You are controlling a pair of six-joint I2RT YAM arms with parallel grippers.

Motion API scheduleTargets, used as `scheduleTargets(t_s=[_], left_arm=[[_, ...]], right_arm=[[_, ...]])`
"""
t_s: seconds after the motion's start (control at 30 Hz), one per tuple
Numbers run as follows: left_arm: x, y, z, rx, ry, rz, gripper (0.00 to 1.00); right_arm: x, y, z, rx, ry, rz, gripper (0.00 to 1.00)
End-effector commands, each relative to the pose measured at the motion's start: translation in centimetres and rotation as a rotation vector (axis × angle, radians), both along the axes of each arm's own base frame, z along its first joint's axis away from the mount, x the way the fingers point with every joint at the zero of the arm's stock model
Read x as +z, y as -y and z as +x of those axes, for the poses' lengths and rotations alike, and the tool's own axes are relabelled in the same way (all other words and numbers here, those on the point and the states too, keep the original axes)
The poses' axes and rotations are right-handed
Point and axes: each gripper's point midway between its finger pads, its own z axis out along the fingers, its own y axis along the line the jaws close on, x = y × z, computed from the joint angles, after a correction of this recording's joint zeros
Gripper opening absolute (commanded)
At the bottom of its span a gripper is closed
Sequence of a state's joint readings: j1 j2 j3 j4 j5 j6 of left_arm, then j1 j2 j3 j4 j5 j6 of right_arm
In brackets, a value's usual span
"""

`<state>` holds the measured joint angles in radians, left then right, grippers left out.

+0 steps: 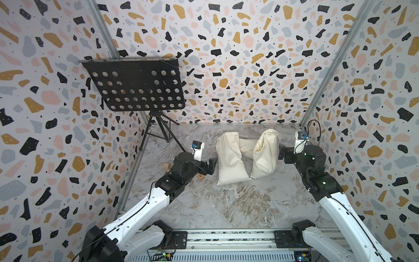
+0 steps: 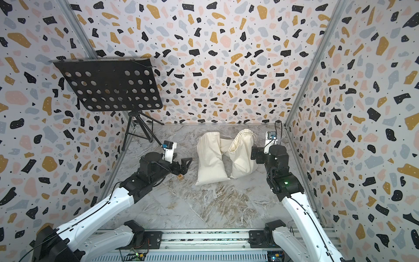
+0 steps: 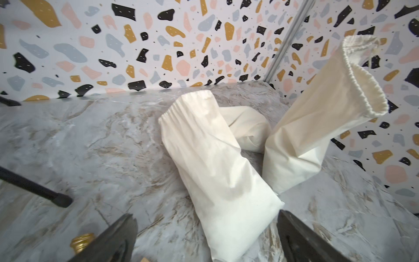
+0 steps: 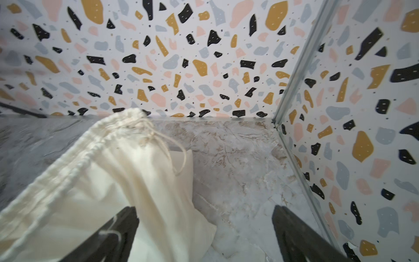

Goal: Close the soil bag
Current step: Pick up the soil bag from the center of the board.

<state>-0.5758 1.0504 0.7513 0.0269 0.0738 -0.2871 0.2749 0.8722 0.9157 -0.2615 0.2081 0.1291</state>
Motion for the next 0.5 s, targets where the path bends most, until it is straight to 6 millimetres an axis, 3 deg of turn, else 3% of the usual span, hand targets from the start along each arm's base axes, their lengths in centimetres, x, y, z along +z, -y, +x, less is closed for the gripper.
scheduleTargets(t_s=[0.0, 0.13, 0.2, 0.27, 0.33, 0.47], left_arm=[[1.5, 3.5, -0.9, -0.116, 0.009, -0.054, 1.0], [-1.1, 6.8, -0.5, -0.164, -0.042, 0.004, 1.0], [-3.4, 8.3, -0.1, -0.174, -0.084, 0.079, 1.0], [-4.9, 8.2, 1.1, -0.12, -0.102, 0.147, 1.0], [-6.1, 6.8, 3.0, -0.004, -0.105, 0.212, 1.0], [-8.2, 5.7, 6.8, 0.063, -0.206, 0.139, 1.0]], right_arm=[[-1.3, -2.0, -1.0, 0.119, -0.113, 0.0, 1.0], [-1.5, -3.5, -0.7, 0.183, -0.118, 0.017, 1.0], [-1.8, -3.9, -0.7, 0.202, -0.135, 0.013, 1.0], [-1.8, -4.2, -0.8, 0.217, -0.142, 0.009, 1.0], [-1.6, -4.4, -0.9, 0.227, -0.127, 0.014, 1.0], [-1.3, -4.6, -1.2, 0.24, -0.111, 0.019, 1.0]])
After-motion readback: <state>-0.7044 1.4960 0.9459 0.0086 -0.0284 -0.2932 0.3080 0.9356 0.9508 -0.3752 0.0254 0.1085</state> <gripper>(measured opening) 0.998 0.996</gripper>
